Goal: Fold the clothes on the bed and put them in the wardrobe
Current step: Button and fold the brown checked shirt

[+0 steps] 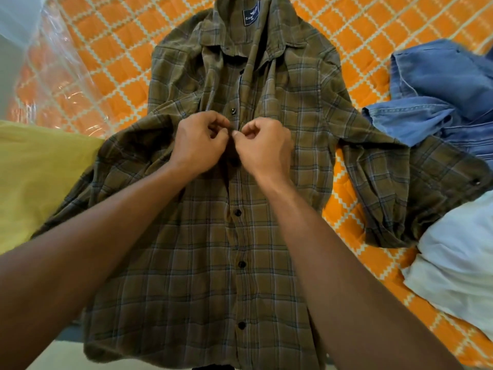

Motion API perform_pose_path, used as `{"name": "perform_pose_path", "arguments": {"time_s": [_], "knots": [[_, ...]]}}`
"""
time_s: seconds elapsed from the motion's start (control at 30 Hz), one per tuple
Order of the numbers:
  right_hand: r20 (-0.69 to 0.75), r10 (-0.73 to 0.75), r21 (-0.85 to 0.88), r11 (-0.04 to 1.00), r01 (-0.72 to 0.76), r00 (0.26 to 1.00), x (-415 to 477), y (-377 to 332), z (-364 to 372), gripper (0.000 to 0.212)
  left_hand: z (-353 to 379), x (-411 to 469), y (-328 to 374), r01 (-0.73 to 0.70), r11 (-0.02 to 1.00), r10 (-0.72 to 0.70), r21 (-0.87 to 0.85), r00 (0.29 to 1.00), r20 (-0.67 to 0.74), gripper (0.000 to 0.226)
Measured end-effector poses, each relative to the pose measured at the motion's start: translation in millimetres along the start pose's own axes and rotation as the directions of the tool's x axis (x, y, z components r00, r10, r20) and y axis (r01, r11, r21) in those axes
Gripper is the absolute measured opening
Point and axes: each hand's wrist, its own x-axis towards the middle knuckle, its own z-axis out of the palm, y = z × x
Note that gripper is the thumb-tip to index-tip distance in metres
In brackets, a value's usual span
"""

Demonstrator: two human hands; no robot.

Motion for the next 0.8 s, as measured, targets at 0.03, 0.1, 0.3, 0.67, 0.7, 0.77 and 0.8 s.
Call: {"name": "perform_pose_path", "arguments": {"time_s": [0.03,0.1,0.3,0.67,0.7,0.77,0.8], "knots": [[0.005,-0.015,-0.065,0.998,0.015,1.000,8.8,-4.4,2.3,0.017,0.2,8.3,1.9,0.007,1.000,-0.007,-0.003,1.000,-0.020,0.022],[0.038,-0.020,-0.194,0.981,0.027,0.999,24.1,-9.1,5.9,0.021,4.7,23.3,4.2,0.027,1.000,-0.028,-0.002,0.999,-0.032,0.030],[0.138,0.078,-0.331,0.943,-0.028,0.987,45.5,-7.9,-1.4,0.013,26.3,49.9,1.9,0.023,0.992,-0.025,0.121,1.000,0.018,0.022],[-0.036,0.212,0.172,0.964,-0.203,0.977,43.7,20.6,10.9,0.026,26.6,56.9,6.7,-0.057,0.975,0.036,0.215,0.994,0.099,0.012],[-0.064,0.212,0.232,0.954,-0.192,0.975,42.0,23.4,13.1,0.027,27.2,57.2,7.1,-0.053,0.975,0.033,0.214,0.995,0.099,0.011],[-0.099,0.208,0.291,0.941,-0.172,0.973,38.5,29.1,16.2,0.026,28.8,57.6,6.9,0.024,0.989,-0.034,0.144,0.997,0.068,0.007],[-0.107,0.207,0.302,0.939,-0.167,0.972,36.9,29.5,17.6,0.022,28.6,56.9,6.7,0.079,0.993,-0.084,0.087,0.995,0.047,0.005]]}}
